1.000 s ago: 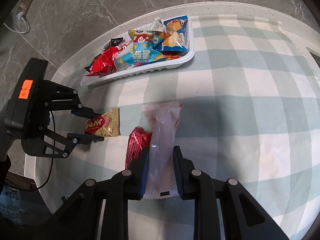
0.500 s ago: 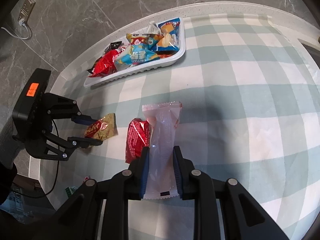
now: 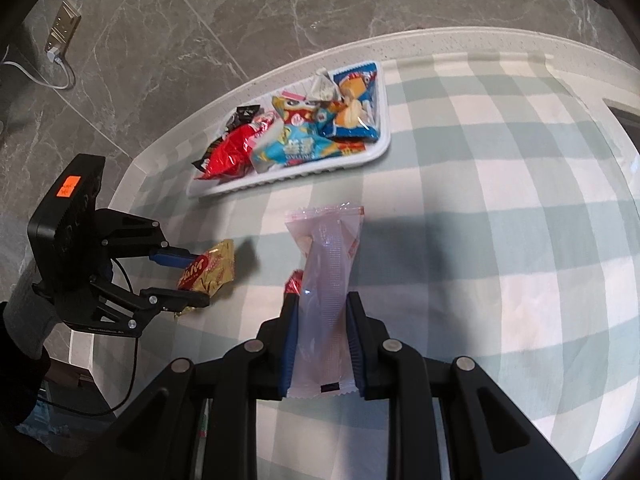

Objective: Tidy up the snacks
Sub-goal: 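Grasp the gold Home Pie packet with the left tool while the right tool grasps the clear bread bag, then carry the Home Pie packet and clear bag into the white tray and release both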

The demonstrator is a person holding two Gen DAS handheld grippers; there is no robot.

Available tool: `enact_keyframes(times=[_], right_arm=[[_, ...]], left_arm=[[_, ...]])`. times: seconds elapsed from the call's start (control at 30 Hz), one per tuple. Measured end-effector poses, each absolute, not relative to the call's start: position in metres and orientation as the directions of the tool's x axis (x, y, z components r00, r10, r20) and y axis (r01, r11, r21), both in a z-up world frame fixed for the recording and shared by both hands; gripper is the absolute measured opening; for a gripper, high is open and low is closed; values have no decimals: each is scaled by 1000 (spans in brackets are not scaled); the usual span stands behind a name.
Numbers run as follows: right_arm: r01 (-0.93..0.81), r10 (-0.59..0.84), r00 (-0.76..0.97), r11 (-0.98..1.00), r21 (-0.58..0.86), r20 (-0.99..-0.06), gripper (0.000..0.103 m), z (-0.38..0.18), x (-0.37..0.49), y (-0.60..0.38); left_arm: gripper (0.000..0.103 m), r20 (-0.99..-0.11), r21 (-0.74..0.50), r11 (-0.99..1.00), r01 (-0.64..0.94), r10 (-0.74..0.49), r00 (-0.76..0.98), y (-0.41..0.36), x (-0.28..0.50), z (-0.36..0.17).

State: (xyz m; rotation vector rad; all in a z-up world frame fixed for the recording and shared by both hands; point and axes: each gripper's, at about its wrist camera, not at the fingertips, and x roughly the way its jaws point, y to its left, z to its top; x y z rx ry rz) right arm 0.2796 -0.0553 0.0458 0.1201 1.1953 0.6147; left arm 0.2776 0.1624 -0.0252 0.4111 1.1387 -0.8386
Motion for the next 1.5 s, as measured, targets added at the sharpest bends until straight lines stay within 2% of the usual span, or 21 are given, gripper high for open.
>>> enact_keyframes(times=[0.37,0.8,1.17,1.5], right_arm=[[-419,526,245,815,400,-814,25,63,305,-38],[-450,551,259,796,406,-793,25,82,355,-11],[-481,517,285,805,346,-807,25,89,417,9],[-519,483,278,803,293,-830,25,77,469,29]], left_arm=[[30,-863,-172,718,674,-439,249,188,310,12],[30,-824,-232,820,523,-452,343,223,367,34],[30,-805,-283,879,385,-436,402,247,429,35],[30,-826,-259,905,337,-389,409,249,474,20]])
